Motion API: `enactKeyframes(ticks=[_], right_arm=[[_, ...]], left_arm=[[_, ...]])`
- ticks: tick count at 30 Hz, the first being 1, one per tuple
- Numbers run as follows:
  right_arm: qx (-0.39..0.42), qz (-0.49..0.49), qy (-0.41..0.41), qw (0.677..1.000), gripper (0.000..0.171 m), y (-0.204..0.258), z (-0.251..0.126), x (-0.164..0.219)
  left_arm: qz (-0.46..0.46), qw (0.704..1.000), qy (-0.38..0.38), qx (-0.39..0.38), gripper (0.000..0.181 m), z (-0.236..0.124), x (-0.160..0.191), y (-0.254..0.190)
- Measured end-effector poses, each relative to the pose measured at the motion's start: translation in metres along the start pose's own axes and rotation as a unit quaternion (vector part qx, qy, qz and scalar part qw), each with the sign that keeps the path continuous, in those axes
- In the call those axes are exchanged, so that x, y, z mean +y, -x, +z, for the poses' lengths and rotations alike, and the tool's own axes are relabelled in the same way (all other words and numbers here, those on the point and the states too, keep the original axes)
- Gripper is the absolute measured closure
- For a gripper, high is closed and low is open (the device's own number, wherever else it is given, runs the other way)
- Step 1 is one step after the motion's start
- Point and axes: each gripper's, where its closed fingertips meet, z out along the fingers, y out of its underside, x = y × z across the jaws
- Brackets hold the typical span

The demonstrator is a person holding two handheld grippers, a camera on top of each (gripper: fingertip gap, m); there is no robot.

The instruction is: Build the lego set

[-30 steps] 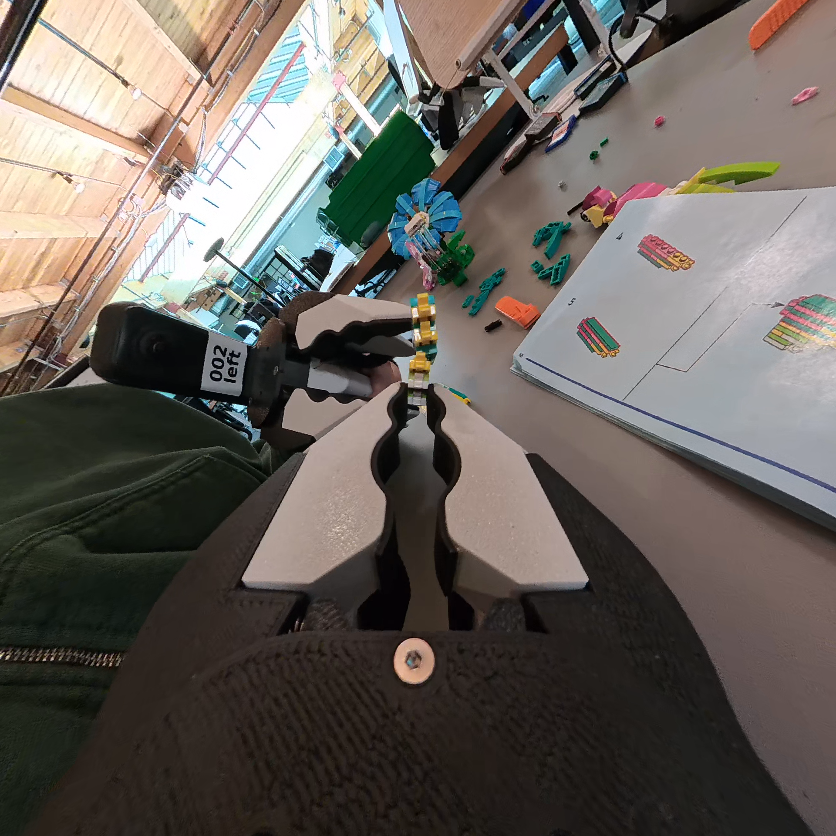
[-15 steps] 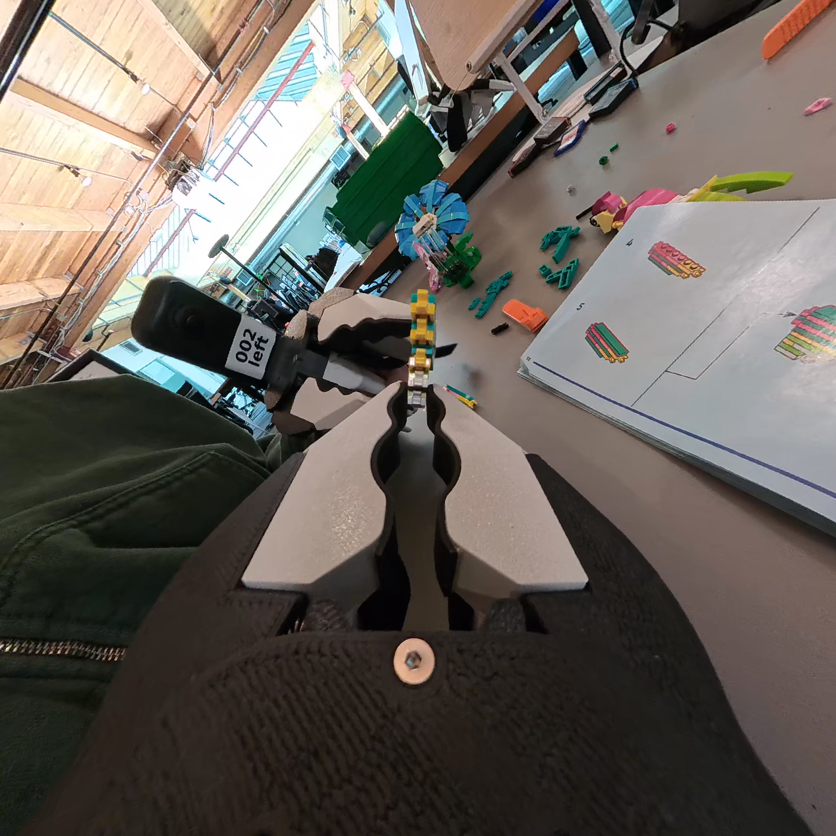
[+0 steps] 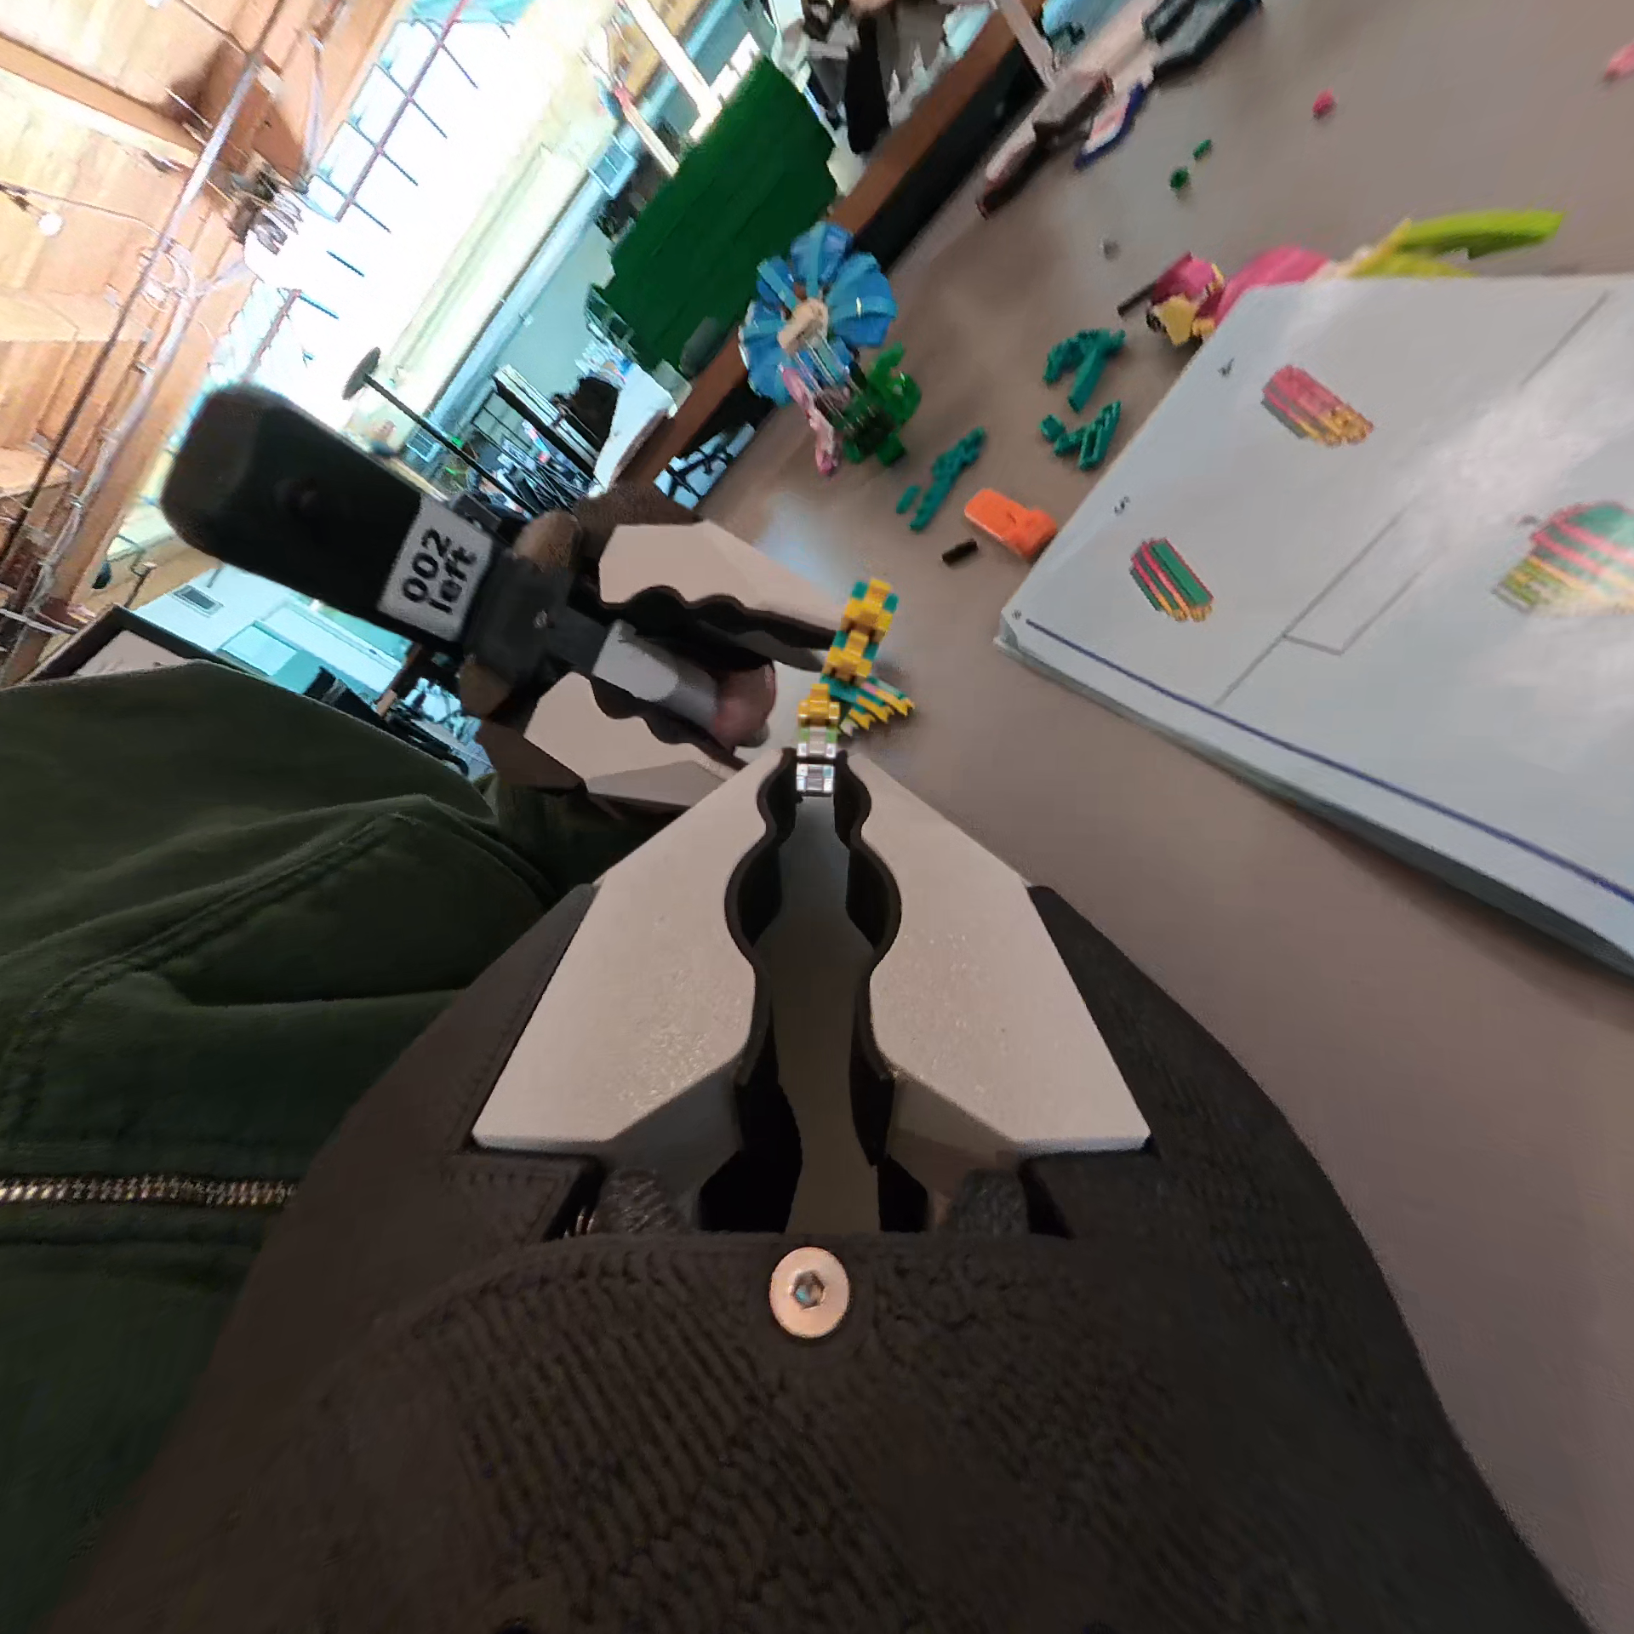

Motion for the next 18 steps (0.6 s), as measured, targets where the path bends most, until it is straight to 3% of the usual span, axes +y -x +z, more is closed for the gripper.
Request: enactKeyframes(ticks=[5, 9, 13, 18], right_arm=[[0.038, 0.031, 0.051, 0.997, 0.164, -0.016, -0.003, 0.022], [0.036, 0.042, 0.054, 0.997, 0.164, -0.018, -0.006, 0.024], [0.055, -0.009, 0.083, 0.995, 0.164, -0.018, -0.009, 0.029], [0.061, -0.093, 0.123, 0.986, 0.164, -0.018, -0.015, 0.031]], left_arm=[[-0.040, 0.996, 0.071, 0.040, 0.151, 0.010, 0.024, -0.011], [0.018, 0.998, 0.048, 0.028, 0.153, 0.009, 0.022, -0.012], [0.066, 0.997, 0.032, 0.022, 0.162, 0.004, 0.020, -0.016], [0.069, 0.995, 0.016, 0.075, 0.181, -0.003, 0.017, -0.033]])
